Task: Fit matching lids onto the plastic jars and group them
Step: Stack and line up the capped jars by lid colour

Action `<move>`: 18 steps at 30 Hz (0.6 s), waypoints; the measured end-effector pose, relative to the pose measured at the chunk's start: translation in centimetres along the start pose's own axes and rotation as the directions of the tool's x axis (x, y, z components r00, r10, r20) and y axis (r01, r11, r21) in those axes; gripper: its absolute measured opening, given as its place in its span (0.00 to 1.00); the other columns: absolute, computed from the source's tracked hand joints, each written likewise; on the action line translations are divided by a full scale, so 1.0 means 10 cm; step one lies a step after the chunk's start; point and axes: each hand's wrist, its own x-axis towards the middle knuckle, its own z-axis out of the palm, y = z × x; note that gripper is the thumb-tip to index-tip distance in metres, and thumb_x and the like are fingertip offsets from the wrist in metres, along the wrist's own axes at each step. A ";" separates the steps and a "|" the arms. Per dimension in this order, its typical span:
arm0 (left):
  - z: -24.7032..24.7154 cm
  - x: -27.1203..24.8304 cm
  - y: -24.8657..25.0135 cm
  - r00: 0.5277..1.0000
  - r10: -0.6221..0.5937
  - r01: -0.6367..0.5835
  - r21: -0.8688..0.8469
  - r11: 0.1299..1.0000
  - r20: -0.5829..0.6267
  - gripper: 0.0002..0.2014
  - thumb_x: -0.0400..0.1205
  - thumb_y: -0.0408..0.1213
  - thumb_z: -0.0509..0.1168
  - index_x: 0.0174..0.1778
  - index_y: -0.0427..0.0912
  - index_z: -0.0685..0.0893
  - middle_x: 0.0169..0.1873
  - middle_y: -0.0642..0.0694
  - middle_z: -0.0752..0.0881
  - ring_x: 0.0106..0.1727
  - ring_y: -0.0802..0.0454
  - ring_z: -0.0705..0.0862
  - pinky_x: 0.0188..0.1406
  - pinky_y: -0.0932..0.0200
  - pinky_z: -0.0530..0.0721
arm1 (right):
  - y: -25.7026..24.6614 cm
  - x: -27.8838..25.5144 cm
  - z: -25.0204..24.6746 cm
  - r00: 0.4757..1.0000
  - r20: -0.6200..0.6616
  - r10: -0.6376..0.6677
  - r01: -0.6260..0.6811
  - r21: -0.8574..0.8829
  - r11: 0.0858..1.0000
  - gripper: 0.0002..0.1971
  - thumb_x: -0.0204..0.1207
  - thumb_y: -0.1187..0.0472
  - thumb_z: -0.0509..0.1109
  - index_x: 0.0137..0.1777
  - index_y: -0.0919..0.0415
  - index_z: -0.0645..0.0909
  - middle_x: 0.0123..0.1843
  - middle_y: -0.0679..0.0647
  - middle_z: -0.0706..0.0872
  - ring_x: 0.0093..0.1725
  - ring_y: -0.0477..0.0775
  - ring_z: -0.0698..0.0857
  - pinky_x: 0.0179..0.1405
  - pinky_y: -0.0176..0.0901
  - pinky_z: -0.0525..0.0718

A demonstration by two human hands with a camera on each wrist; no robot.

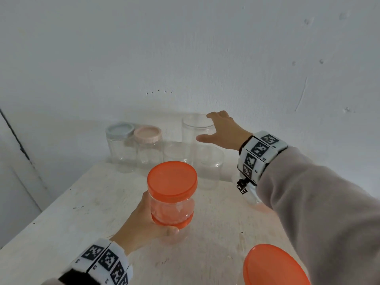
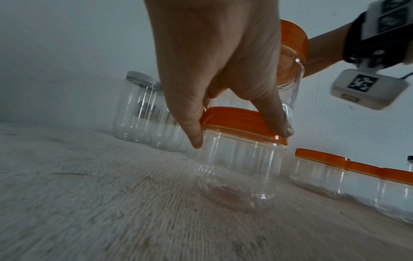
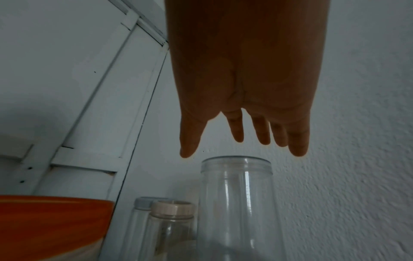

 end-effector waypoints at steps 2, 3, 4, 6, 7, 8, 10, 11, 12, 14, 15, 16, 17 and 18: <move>0.00 -0.01 0.02 1.000 0.002 -0.002 0.002 1.000 0.004 0.56 0.48 0.59 0.84 0.66 0.74 0.55 0.68 0.62 0.72 0.68 0.59 0.76 0.65 0.55 0.81 | 0.09 -0.14 -0.01 1.000 0.019 -0.023 0.023 -0.019 1.000 0.42 0.75 0.43 0.72 0.82 0.60 0.57 0.77 0.59 0.63 0.75 0.61 0.66 0.69 0.52 0.69; 0.01 -0.01 0.04 1.000 0.003 -0.003 0.002 1.000 0.008 0.56 0.48 0.60 0.84 0.67 0.74 0.55 0.68 0.61 0.72 0.68 0.59 0.76 0.65 0.54 0.81 | 0.13 -0.21 -0.01 0.999 0.039 -0.029 0.031 -0.036 0.999 0.42 0.75 0.43 0.72 0.82 0.59 0.58 0.76 0.59 0.64 0.74 0.61 0.67 0.69 0.52 0.70; 0.01 -0.03 0.06 1.000 0.002 -0.002 0.002 1.000 0.011 0.57 0.48 0.60 0.84 0.69 0.72 0.55 0.69 0.61 0.72 0.68 0.58 0.76 0.66 0.53 0.81 | 0.16 -0.26 -0.01 0.997 0.064 -0.034 0.037 -0.051 0.998 0.40 0.76 0.44 0.72 0.82 0.58 0.58 0.76 0.59 0.65 0.73 0.60 0.68 0.70 0.51 0.72; 0.02 -0.05 0.09 1.000 0.003 -0.003 0.010 1.000 0.012 0.59 0.48 0.61 0.84 0.72 0.68 0.55 0.70 0.59 0.72 0.69 0.57 0.76 0.67 0.49 0.80 | 0.19 -0.31 -0.01 0.994 0.099 -0.039 0.046 -0.066 0.997 0.37 0.77 0.46 0.71 0.81 0.57 0.60 0.76 0.58 0.66 0.71 0.59 0.71 0.69 0.51 0.73; 0.02 -0.05 0.10 1.000 0.004 -0.004 0.015 1.000 0.011 0.60 0.48 0.62 0.83 0.73 0.67 0.55 0.70 0.58 0.72 0.69 0.56 0.76 0.68 0.49 0.80 | 0.19 -0.31 -0.01 0.994 0.101 -0.041 0.048 -0.066 0.997 0.36 0.78 0.48 0.70 0.81 0.57 0.60 0.76 0.58 0.66 0.70 0.58 0.72 0.68 0.48 0.73; 0.03 -0.06 0.12 1.000 0.002 -0.002 0.018 1.000 0.008 0.60 0.48 0.62 0.83 0.73 0.66 0.55 0.70 0.58 0.72 0.69 0.56 0.76 0.68 0.49 0.80 | 0.19 -0.30 -0.02 0.995 0.092 -0.045 0.051 -0.065 0.997 0.34 0.79 0.49 0.70 0.81 0.57 0.60 0.76 0.58 0.66 0.69 0.58 0.73 0.66 0.46 0.74; 0.04 -0.07 0.15 1.000 -0.007 0.007 0.019 1.000 0.003 0.61 0.47 0.62 0.83 0.74 0.64 0.55 0.70 0.57 0.72 0.70 0.55 0.75 0.69 0.49 0.79 | 0.16 -0.25 -0.01 0.997 0.053 -0.057 0.060 -0.068 0.996 0.32 0.80 0.53 0.69 0.81 0.58 0.60 0.76 0.59 0.66 0.68 0.58 0.75 0.63 0.43 0.74; 0.04 -0.08 0.16 1.000 -0.011 0.011 0.016 1.000 0.002 0.62 0.47 0.63 0.83 0.74 0.64 0.55 0.70 0.57 0.71 0.70 0.55 0.75 0.69 0.49 0.78 | 0.15 -0.22 0.00 0.997 0.035 -0.064 0.066 -0.073 0.995 0.32 0.81 0.55 0.68 0.81 0.59 0.61 0.76 0.59 0.66 0.67 0.58 0.76 0.63 0.43 0.75; 0.05 -0.08 0.17 1.000 -0.011 0.011 0.011 1.000 0.002 0.62 0.47 0.63 0.83 0.74 0.63 0.55 0.71 0.57 0.71 0.70 0.55 0.75 0.70 0.48 0.78 | 0.14 -0.19 0.01 0.997 0.024 -0.073 0.075 -0.081 0.994 0.31 0.81 0.57 0.68 0.81 0.59 0.61 0.76 0.59 0.66 0.67 0.58 0.76 0.64 0.44 0.76; 0.05 -0.08 0.17 1.000 -0.009 0.009 0.005 1.000 0.007 0.62 0.47 0.62 0.83 0.75 0.63 0.55 0.71 0.57 0.71 0.71 0.55 0.75 0.70 0.48 0.78 | 0.11 -0.11 0.04 0.996 0.016 -0.091 0.092 -0.112 0.989 0.29 0.82 0.59 0.66 0.80 0.60 0.62 0.76 0.59 0.66 0.67 0.58 0.76 0.64 0.46 0.77; 0.05 -0.07 0.17 1.000 -0.012 0.012 0.003 1.000 0.007 0.62 0.47 0.61 0.84 0.75 0.63 0.55 0.71 0.57 0.72 0.71 0.55 0.75 0.70 0.47 0.78 | 0.10 -0.07 0.06 0.995 0.013 -0.100 0.100 -0.133 0.986 0.27 0.82 0.60 0.66 0.80 0.60 0.63 0.76 0.59 0.67 0.67 0.58 0.77 0.64 0.48 0.77; 0.05 -0.07 0.17 1.000 -0.015 0.015 -0.001 1.000 0.006 0.62 0.48 0.60 0.84 0.75 0.63 0.55 0.71 0.56 0.72 0.71 0.55 0.75 0.70 0.47 0.77 | 0.09 -0.04 0.08 0.994 0.006 -0.108 0.107 -0.153 0.982 0.26 0.82 0.61 0.65 0.79 0.60 0.64 0.74 0.59 0.69 0.66 0.59 0.77 0.63 0.48 0.78; 0.05 -0.07 0.16 1.000 -0.017 0.017 -0.004 1.000 0.004 0.62 0.48 0.60 0.84 0.75 0.62 0.55 0.70 0.56 0.72 0.71 0.55 0.75 0.70 0.46 0.77 | 0.08 0.00 0.10 0.993 -0.007 -0.114 0.112 -0.169 0.979 0.24 0.82 0.63 0.64 0.78 0.60 0.66 0.72 0.59 0.71 0.64 0.60 0.78 0.62 0.49 0.79; 0.04 -0.07 0.16 1.000 -0.018 0.018 -0.003 1.000 0.002 0.62 0.48 0.60 0.84 0.75 0.61 0.55 0.70 0.56 0.73 0.71 0.54 0.75 0.70 0.46 0.78 | 0.07 0.03 0.11 0.993 -0.027 -0.119 0.112 -0.182 0.977 0.22 0.83 0.64 0.63 0.76 0.61 0.68 0.70 0.59 0.72 0.62 0.60 0.79 0.60 0.50 0.80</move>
